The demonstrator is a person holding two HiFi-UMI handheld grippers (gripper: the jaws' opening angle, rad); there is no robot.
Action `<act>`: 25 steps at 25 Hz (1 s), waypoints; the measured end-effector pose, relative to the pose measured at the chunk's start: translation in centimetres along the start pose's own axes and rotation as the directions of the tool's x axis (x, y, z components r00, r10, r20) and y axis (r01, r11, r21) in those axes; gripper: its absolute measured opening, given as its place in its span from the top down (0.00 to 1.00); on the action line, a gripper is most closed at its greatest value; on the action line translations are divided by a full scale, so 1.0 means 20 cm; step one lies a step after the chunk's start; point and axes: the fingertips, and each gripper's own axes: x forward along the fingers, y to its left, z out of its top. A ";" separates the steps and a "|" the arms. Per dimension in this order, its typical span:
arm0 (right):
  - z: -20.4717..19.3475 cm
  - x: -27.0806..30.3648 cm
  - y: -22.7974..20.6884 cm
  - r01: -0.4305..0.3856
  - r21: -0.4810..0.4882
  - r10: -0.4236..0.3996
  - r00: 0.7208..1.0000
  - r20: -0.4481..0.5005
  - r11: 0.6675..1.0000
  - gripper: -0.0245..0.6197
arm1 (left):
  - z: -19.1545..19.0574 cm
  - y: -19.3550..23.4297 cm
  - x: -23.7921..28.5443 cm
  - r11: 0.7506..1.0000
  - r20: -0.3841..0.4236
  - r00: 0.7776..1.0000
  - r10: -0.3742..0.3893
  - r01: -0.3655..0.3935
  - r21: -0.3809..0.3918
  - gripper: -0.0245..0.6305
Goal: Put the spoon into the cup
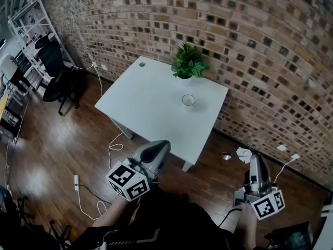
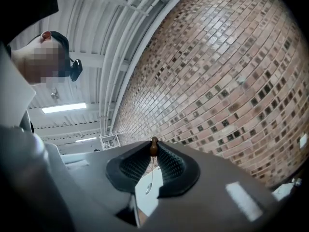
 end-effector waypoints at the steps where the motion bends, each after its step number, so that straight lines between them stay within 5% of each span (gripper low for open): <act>1: -0.01 0.04 0.01 0.000 -0.003 0.000 1.000 -0.002 1.000 0.89 | 0.01 0.04 0.01 1.000 -0.003 1.000 -0.004 0.004 -0.001 0.97; 18: -0.24 0.81 0.13 0.181 -0.040 -0.178 0.982 0.063 0.983 0.89 | 0.24 0.89 0.27 0.983 -0.053 0.982 -0.184 0.183 -0.016 0.97; 25: -0.33 1.07 0.02 0.203 -0.028 -0.202 0.979 0.028 0.979 0.89 | 0.24 1.08 0.44 0.981 -0.066 0.979 -0.192 0.190 -0.034 0.97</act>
